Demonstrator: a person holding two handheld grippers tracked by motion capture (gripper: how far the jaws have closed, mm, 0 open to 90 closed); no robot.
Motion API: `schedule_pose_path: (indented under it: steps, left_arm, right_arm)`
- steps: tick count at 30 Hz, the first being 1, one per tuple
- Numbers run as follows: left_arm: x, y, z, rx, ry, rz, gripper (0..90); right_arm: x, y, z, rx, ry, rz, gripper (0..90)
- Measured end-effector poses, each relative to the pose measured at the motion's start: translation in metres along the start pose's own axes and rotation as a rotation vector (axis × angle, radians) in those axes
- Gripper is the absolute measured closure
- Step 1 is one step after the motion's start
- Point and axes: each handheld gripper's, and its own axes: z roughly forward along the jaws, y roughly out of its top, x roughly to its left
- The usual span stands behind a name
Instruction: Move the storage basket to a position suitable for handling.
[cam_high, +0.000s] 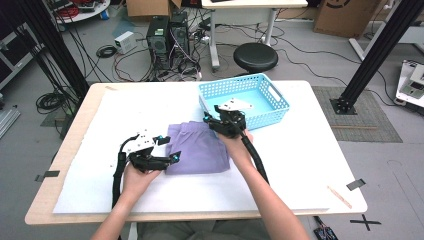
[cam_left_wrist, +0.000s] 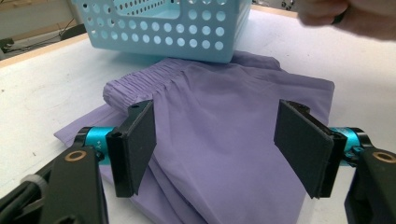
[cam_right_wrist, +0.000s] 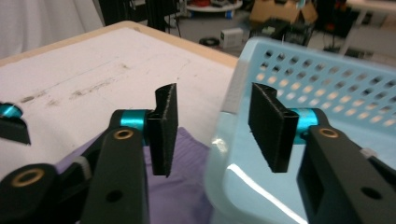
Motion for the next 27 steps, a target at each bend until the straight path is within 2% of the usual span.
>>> schedule_pose_path:
  steps: [1,2,3,4,5,9,12,13,14,15,16,17,18,19,21,22,23,25,27]
  left_arm:
    - [-0.001,0.001,0.000,-0.002,0.001,-0.002,29.6]
    - [-0.002,0.002,0.000,-0.004,0.002,0.005,29.6]
    - [-0.004,0.004,-0.001,-0.010,0.001,0.012,29.6]
    - [-0.010,0.010,0.000,-0.025,-0.006,0.026,29.6]
    - [-0.013,0.014,0.001,-0.033,-0.009,0.031,29.6]
    - [-0.023,0.023,0.009,-0.059,-0.024,0.040,29.6]
    - [-0.028,0.030,0.029,-0.013,-0.041,0.004,28.8]
    - [-0.028,0.030,0.029,-0.013,-0.041,0.004,28.8]
    - [-0.028,0.032,0.036,-0.001,-0.035,-0.005,28.8]
    - [-0.028,0.033,0.043,0.003,-0.032,-0.017,28.8]
    - [-0.027,0.034,0.048,0.002,-0.030,-0.026,28.8]
    - [-0.025,0.036,0.053,0.005,-0.027,-0.034,28.8]
    - [-0.024,0.037,0.058,-0.003,-0.023,-0.044,28.8]
    - [-0.022,0.037,0.063,-0.009,-0.023,-0.058,28.8]
    - [-0.019,0.041,0.075,0.005,-0.023,-0.084,28.8]
    - [-0.020,0.044,0.086,0.015,-0.016,-0.084,28.8]
    - [-0.020,0.044,0.086,0.015,-0.016,-0.084,28.7]
    - [-0.021,0.046,0.096,0.024,-0.002,-0.074,28.7]
    - [-0.020,0.048,0.105,0.040,0.008,-0.088,28.7]
  right_arm:
    - [-0.011,-0.001,-0.015,-0.039,0.021,-0.027,43.5]
    - [-0.019,-0.002,-0.022,-0.052,0.036,-0.036,40.3]
    - [-0.019,-0.002,-0.022,-0.052,0.036,-0.036,40.3]
    - [-0.039,-0.007,-0.039,-0.069,0.033,-0.054,37.5]
    - [-0.051,-0.011,-0.048,-0.074,0.025,-0.058,35.9]
    - [-0.107,-0.031,-0.082,-0.069,-0.027,-0.026,33.6]
    - [-0.144,-0.050,-0.100,-0.027,-0.081,0.020,30.5]
    - [-0.144,-0.050,-0.100,-0.027,-0.081,0.020,30.5]
    - [-0.152,-0.054,-0.103,-0.021,-0.090,0.032,30.3]
    - [-0.172,-0.068,-0.111,0.003,-0.120,0.071,30.3]
    - [-0.172,-0.068,-0.111,0.003,-0.120,0.071,30.3]
    - [-0.184,-0.074,-0.113,0.008,-0.127,0.093,30.3]
    - [-0.184,-0.074,-0.113,0.008,-0.127,0.093,30.3]
    - [-0.193,-0.081,-0.112,0.022,-0.127,0.107,30.7]
    - [-0.197,-0.083,-0.110,0.032,-0.125,0.107,30.9]
    - [-0.204,-0.089,-0.105,0.060,-0.115,0.105,33.5]
    - [-0.208,-0.091,-0.101,0.075,-0.107,0.100,34.5]
    - [-0.210,-0.093,-0.098,0.093,-0.105,0.090,34.5]
    - [-0.215,-0.096,-0.092,0.109,-0.101,0.072,35.1]
